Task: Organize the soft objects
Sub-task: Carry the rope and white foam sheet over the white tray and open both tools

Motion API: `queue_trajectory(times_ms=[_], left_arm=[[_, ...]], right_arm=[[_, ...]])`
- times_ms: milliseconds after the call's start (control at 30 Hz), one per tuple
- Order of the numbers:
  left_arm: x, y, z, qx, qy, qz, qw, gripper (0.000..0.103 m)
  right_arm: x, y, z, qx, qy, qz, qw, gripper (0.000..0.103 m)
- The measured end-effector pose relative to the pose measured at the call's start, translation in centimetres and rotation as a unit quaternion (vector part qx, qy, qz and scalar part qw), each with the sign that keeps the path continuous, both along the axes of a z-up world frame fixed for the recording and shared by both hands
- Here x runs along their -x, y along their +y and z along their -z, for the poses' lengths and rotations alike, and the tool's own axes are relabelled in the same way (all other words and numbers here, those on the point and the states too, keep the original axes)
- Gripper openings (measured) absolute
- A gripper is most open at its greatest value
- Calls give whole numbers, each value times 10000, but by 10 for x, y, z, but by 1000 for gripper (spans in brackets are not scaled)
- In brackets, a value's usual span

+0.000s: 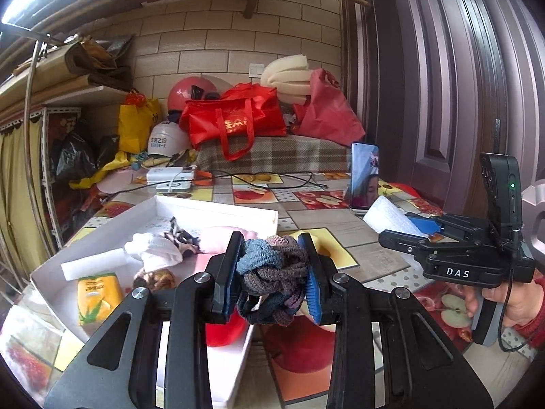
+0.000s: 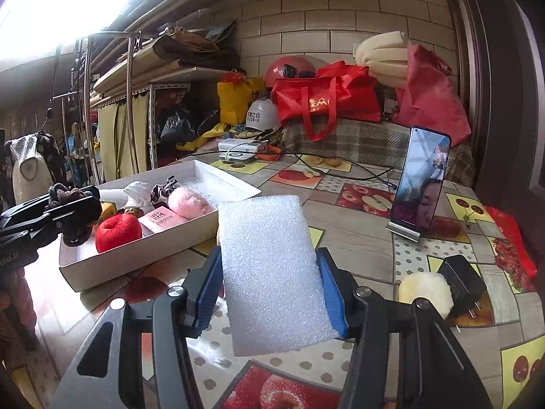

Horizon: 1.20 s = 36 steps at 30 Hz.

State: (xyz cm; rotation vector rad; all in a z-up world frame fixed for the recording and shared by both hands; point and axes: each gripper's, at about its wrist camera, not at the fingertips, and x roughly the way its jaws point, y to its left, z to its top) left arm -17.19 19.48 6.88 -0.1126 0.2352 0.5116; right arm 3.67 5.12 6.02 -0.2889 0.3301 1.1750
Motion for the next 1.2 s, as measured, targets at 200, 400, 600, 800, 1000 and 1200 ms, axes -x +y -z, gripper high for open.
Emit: queue_trajectory(times_ms=[200,400,600,800,1000,1200], left_arm=[[23,68,2,44,-119,-988,9950,32],[42,118,10,532,-398,-1697,9833,32],[37,122,13,619,-370,-1757,9818,32],[32,131,15,828,-346,-1718,9810,32],[36,134,15,884,-445,-1952,9758,94],[39,127,12,595,-529,-2056,9754,103]], right_arm=[[20,41,0,-39,-143,-233,9996,54],[30,87,-2,-191,-202,-327,9991,54],[-1,119,-3,-423,367,70,9984,54],[5,152,-5,-464,289,-52,9985,54],[10,184,0,-93,199,-117,9997,87],[13,173,-3,-318,129,-107,9994,102]])
